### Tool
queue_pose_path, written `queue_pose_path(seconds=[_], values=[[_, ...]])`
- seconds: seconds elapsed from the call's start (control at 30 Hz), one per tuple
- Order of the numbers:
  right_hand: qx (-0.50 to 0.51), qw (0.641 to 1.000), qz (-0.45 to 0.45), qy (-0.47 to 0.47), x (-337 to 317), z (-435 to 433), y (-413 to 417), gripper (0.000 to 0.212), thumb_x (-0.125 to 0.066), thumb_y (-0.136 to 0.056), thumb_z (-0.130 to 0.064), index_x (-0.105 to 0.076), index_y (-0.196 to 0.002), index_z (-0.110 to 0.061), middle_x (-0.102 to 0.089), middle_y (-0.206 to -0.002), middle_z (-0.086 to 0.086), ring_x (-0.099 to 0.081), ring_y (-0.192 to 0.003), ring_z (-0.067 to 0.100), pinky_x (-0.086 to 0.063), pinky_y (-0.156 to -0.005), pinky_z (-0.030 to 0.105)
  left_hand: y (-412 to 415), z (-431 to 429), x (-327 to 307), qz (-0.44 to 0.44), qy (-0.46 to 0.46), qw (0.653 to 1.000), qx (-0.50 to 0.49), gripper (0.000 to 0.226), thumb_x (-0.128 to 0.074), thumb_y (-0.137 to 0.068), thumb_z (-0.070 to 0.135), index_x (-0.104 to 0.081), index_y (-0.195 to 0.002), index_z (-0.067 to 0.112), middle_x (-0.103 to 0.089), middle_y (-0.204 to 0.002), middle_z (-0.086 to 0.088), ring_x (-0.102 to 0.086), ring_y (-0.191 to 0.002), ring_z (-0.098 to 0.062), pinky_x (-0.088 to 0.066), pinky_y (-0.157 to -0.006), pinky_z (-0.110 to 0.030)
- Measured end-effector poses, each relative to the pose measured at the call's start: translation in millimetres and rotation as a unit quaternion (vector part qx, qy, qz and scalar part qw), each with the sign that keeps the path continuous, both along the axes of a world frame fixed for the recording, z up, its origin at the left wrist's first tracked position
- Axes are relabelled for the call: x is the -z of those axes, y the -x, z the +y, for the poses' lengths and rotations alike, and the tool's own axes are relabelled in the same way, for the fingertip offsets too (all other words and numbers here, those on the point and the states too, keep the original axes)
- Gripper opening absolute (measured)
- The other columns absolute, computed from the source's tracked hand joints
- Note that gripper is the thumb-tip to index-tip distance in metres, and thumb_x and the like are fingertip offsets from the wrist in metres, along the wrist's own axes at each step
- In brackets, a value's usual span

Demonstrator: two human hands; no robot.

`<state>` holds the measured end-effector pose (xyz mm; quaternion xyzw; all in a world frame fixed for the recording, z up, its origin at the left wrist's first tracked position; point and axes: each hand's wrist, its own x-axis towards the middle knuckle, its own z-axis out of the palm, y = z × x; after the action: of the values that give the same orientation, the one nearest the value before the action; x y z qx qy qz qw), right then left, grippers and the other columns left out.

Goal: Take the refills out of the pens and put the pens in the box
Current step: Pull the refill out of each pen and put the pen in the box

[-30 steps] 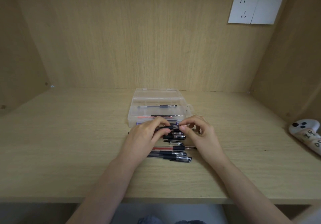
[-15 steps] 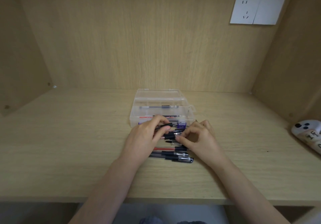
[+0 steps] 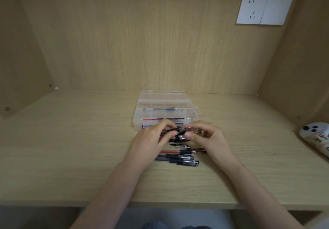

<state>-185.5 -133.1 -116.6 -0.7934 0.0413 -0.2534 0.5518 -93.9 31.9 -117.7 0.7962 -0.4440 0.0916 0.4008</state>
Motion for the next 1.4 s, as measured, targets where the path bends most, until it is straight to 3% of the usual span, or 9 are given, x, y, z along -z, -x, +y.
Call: queue_pose_path(seconds=[0.1, 0.27, 0.37, 0.5, 0.63, 0.8, 1.07, 1.23, 1.4], values=[[-0.015, 0.999, -0.010, -0.046, -4, 0, 2, 0.010, -0.073, -0.075, -0.016, -0.075, -0.084, -0.019, -0.069, -0.083, 0.002, -0.049, -0.069, 0.002, -0.037, -0.067, 0.012, 2, -1, 0, 0.004, -0.001, 1.000, 0.015, 0.013, -0.049, -0.088, 0.045, -0.050, -0.099, 0.037, -0.068, -0.086, 0.020, -0.063, -0.084, 0.005, -0.052, -0.075, -0.031], [0.015, 0.986, -0.036, -0.164, -6, -2, 2, 0.008, -0.070, -0.075, -0.021, -0.073, -0.082, -0.019, -0.072, -0.085, 0.002, -0.063, -0.081, 0.011, -0.049, -0.077, 0.020, 2, 0, -1, 0.026, 0.013, 1.000, 0.009, 0.008, -0.051, -0.090, 0.039, -0.051, -0.098, 0.037, -0.066, -0.080, 0.024, -0.060, -0.076, 0.010, -0.051, -0.071, -0.025], [0.064, 0.943, -0.117, -0.304, -10, -7, 1, 0.006, -0.059, -0.087, -0.016, -0.062, -0.083, -0.013, -0.070, -0.076, 0.002, -0.064, -0.067, 0.010, -0.047, -0.061, 0.017, 1, 1, -1, 0.022, 0.018, 1.000, -0.003, 0.009, -0.052, -0.090, 0.037, -0.052, -0.099, 0.036, -0.066, -0.080, 0.022, -0.060, -0.076, 0.012, -0.051, -0.071, -0.022], [0.192, 0.884, -0.215, -0.367, -12, -25, 5, 0.013, -0.048, -0.096, -0.014, -0.051, -0.083, -0.014, -0.066, -0.059, 0.000, -0.058, -0.049, 0.011, -0.042, -0.046, 0.018, 2, 1, -2, 0.014, 0.022, 1.000, -0.013, 0.014, -0.051, -0.089, 0.040, -0.054, -0.101, 0.033, -0.068, -0.081, 0.020, -0.062, -0.079, 0.010, -0.052, -0.073, -0.025], [0.306, 0.908, -0.152, -0.243, -2, -34, 3, 0.013, -0.049, -0.096, -0.023, -0.058, -0.093, -0.014, -0.052, -0.058, -0.002, -0.042, -0.046, 0.004, -0.034, -0.046, 0.017, 2, 1, -3, 0.014, 0.024, 1.000, -0.015, 0.016, -0.049, -0.089, 0.043, -0.054, -0.101, 0.034, -0.068, -0.082, 0.020, -0.062, -0.080, 0.010, -0.052, -0.074, -0.023], [0.331, 0.943, -0.033, -0.011, 8, -30, -5, 0.021, -0.054, -0.094, -0.026, -0.065, -0.097, -0.009, -0.056, -0.068, -0.001, -0.049, -0.058, 0.005, -0.036, -0.050, 0.010, 3, 1, -3, 0.010, 0.017, 1.000, -0.020, 0.014, -0.050, -0.089, 0.041, -0.054, -0.101, 0.034, -0.068, -0.081, 0.019, -0.062, -0.079, 0.010, -0.050, -0.072, -0.018], [0.338, 0.939, 0.051, 0.037, 13, -32, -5, 0.026, -0.050, -0.095, -0.021, -0.068, -0.093, -0.003, -0.069, -0.093, 0.013, -0.057, -0.079, 0.023, -0.037, -0.069, 0.028, 3, 2, -3, 0.010, 0.003, 1.000, -0.024, 0.015, -0.050, -0.090, 0.042, -0.054, -0.101, 0.032, -0.066, -0.080, 0.022, -0.061, -0.079, 0.011, -0.051, -0.072, -0.021], [0.350, 0.935, 0.035, 0.045, 12, -30, -4, 0.022, -0.049, -0.093, -0.019, -0.069, -0.095, -0.012, -0.068, -0.098, 0.004, -0.054, -0.076, 0.013, -0.037, -0.066, 0.027, 2, 2, -2, 0.016, 0.005, 1.000, -0.026, 0.015, -0.049, -0.090, 0.043, -0.053, -0.101, 0.033, -0.066, -0.079, 0.023, -0.061, -0.078, 0.010, -0.052, -0.073, -0.027], [0.215, 0.964, 0.037, 0.155, -6, -22, -19, 0.017, -0.053, -0.092, -0.022, -0.069, -0.096, -0.027, -0.065, -0.097, -0.010, -0.051, -0.101, 0.020, -0.044, -0.089, 0.039, 3, 2, -3, 0.020, 0.013, 0.999, -0.034, 0.016, -0.046, -0.090, 0.046, -0.051, -0.102, 0.036, -0.067, -0.081, 0.022, -0.063, -0.079, 0.008, -0.054, -0.072, -0.031]])
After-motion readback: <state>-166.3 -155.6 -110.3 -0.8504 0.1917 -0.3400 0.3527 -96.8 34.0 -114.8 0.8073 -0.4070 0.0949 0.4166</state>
